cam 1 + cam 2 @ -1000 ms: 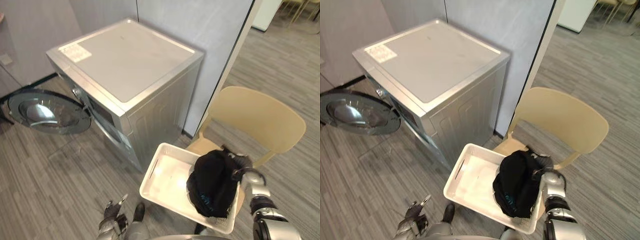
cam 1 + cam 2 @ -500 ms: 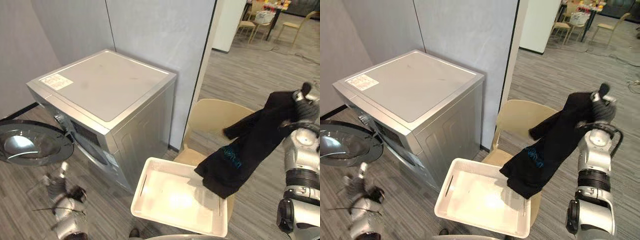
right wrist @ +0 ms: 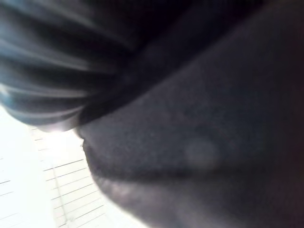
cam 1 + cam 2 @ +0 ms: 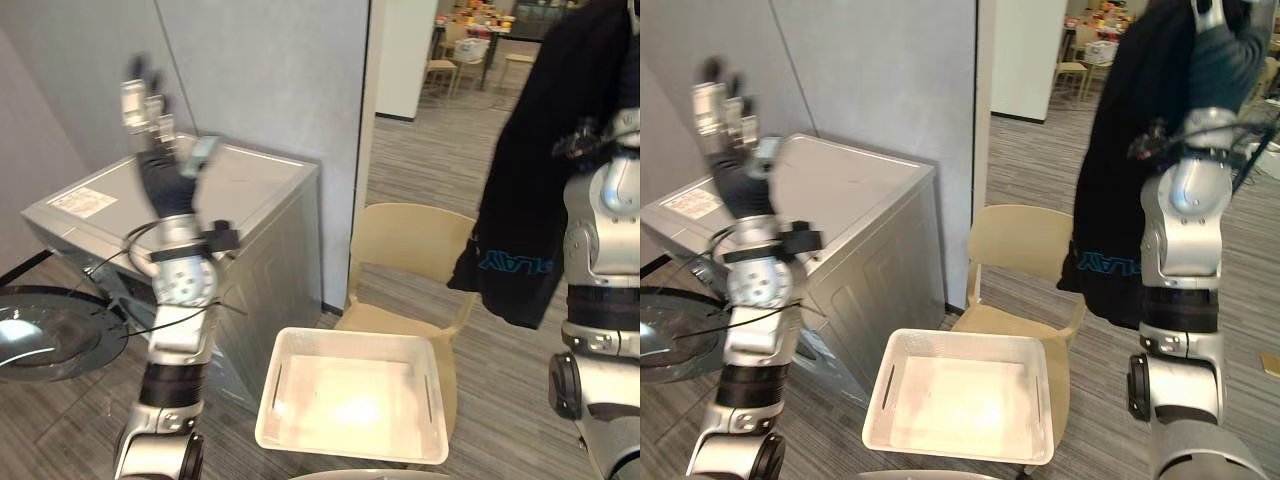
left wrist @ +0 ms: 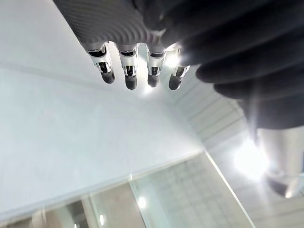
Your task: Pick up the laundry basket with both hands and put the clothes into the washing machine.
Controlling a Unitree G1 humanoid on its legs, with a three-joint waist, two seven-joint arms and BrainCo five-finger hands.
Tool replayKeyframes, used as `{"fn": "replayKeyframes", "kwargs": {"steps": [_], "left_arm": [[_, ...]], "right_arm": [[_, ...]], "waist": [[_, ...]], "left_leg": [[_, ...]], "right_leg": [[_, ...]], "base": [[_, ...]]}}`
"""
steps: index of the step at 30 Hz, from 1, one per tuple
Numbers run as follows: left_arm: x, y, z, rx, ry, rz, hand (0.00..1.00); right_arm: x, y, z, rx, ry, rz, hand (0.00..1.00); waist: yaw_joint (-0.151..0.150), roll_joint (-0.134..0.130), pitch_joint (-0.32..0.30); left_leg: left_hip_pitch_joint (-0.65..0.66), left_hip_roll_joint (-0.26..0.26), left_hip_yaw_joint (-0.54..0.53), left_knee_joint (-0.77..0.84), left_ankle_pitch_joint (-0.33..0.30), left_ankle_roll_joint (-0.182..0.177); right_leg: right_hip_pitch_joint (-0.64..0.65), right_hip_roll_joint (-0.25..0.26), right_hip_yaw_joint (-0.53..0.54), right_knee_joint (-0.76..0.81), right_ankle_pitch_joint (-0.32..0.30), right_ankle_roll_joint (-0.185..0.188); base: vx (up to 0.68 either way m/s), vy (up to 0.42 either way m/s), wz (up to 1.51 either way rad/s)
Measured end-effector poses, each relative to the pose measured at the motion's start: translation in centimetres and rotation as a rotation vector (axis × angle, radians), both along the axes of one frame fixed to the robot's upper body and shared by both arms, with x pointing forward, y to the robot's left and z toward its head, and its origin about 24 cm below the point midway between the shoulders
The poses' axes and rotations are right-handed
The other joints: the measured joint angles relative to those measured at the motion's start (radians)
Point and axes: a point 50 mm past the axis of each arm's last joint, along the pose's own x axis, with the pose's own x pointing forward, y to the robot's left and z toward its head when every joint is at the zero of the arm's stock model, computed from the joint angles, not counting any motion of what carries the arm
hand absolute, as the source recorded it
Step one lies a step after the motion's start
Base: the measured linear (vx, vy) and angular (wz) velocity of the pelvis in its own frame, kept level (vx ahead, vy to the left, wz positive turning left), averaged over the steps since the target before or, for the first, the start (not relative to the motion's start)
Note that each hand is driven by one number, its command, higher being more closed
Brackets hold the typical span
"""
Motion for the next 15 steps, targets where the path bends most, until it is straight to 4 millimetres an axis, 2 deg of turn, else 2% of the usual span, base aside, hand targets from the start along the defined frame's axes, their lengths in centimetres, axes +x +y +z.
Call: {"fn": "replayKeyframes", "kwargs": {"steps": [2, 5, 10, 12, 15], "left_arm": [[1.3, -4.7, -1.4, 0.085, 0.096, -0.204, 0.00], [2.2, -9.4, -4.1, 0.169, 0.242, -0.396, 0.00], [3.2, -13.7, -8.9, 0.291, 0.497, -0.500, 0.00], [3.3, -14.9, -9.5, 0.324, 0.529, -0.514, 0.00], [3.7, -16.0, -9.6, 0.408, 0.536, -0.502, 0.00]], "right_arm": [[0.0, 1.6, 1.5, -0.032, -0.039, 0.051, 1.00], [-0.3, 3.0, 3.2, -0.048, -0.088, 0.105, 1.00], [-0.5, 4.1, 4.9, -0.042, -0.130, 0.163, 1.00], [-0.3, 4.4, 4.8, -0.046, -0.120, 0.173, 1.00], [0.1, 4.7, 4.4, -0.030, -0.099, 0.193, 1.00]], "waist": [[-0.015, 0.000, 0.000], [-0.049, -0.002, 0.001], [-0.064, -0.011, 0.002], [-0.064, -0.021, 0.003], [-0.080, -0.038, 0.002]], "left_leg": [[0.016, 0.000, 0.022, -0.001, -0.003, 0.004], [0.020, 0.004, 0.032, -0.001, -0.008, 0.000], [0.030, 0.029, 0.064, -0.002, -0.012, -0.007], [0.039, 0.038, 0.076, -0.001, -0.015, -0.011], [0.042, 0.045, 0.086, -0.001, -0.018, -0.015]], "right_leg": [[0.000, 0.002, 0.022, 0.000, 0.000, 0.000], [-0.004, 0.007, 0.032, 0.000, 0.000, 0.000], [-0.018, 0.036, 0.058, 0.003, 0.000, -0.005], [-0.019, 0.047, 0.069, 0.006, -0.003, -0.009], [-0.027, 0.055, 0.076, 0.017, -0.006, -0.014]], "base": [[-0.01, 0.000, -0.25], [-0.01, -0.005, -0.14], [-0.01, -0.025, -0.20], [-0.01, -0.025, -0.19], [-0.01, -0.016, -0.12]]}}
